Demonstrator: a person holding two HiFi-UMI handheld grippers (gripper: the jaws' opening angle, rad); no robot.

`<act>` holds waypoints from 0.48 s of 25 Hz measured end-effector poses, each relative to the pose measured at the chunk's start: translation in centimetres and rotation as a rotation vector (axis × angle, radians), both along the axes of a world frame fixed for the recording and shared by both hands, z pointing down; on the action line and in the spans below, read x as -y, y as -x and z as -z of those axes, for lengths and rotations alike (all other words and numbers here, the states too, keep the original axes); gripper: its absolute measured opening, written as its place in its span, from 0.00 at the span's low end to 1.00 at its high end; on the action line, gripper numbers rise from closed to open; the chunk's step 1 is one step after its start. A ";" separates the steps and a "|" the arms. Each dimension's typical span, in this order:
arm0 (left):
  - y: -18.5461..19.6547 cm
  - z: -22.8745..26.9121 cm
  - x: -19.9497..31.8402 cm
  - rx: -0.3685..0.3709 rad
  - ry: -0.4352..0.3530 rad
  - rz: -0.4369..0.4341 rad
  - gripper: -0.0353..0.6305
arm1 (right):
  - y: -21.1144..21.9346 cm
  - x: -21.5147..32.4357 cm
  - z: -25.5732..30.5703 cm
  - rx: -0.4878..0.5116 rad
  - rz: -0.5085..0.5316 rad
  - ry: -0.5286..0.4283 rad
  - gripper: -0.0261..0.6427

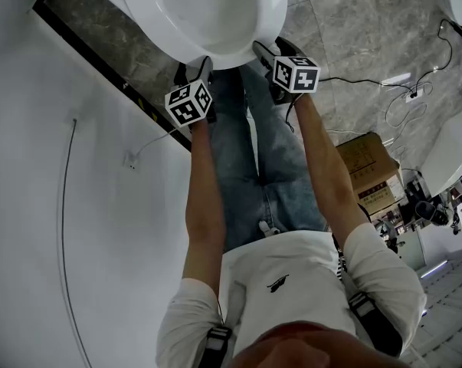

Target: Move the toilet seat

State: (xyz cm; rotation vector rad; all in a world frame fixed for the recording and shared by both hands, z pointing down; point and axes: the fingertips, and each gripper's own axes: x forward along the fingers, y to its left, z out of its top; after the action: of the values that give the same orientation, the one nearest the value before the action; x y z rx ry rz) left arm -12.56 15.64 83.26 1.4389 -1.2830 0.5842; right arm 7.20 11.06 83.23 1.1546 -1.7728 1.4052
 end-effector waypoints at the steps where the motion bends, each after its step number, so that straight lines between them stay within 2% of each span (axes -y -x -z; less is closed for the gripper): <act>1: 0.0 0.0 0.0 -0.001 0.001 -0.001 0.51 | -0.1 0.0 0.0 0.001 0.001 -0.001 0.46; 12: 0.1 0.9 -0.4 0.023 -0.001 -0.032 0.50 | 0.0 -0.3 1.4 -0.040 0.051 -0.045 0.44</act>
State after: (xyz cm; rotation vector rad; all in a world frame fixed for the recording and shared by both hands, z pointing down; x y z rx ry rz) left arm -12.68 16.01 82.41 1.4591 -1.2802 0.6228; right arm 7.21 11.35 81.87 1.1450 -1.8018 1.3106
